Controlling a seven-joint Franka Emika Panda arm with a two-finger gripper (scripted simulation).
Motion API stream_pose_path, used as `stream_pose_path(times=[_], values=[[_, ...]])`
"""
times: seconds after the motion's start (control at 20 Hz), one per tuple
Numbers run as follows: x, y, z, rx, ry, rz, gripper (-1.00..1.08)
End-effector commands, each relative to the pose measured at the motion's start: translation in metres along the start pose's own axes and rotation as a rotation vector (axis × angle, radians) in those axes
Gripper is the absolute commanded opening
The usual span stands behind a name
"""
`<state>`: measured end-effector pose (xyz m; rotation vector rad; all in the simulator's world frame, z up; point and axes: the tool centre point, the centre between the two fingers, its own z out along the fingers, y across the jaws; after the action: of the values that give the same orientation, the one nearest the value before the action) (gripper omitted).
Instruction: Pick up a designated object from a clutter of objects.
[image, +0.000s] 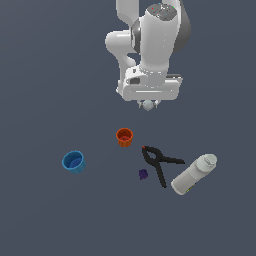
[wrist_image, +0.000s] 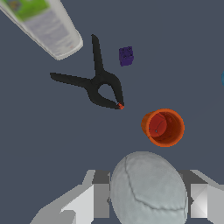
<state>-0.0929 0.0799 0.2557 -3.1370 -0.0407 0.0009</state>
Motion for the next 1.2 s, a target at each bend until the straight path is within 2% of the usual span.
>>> stream_pose_path(times=[0.0,0.65,1.15], values=[[0.003,0.006,-0.023,0.000,0.000,0.000,-1.00],[0.026,0.032,-0.138,-0.003,0.000,0.002,-1.00],[0.037,0.042,-0.182,-0.004,0.000,0.002,-1.00]])
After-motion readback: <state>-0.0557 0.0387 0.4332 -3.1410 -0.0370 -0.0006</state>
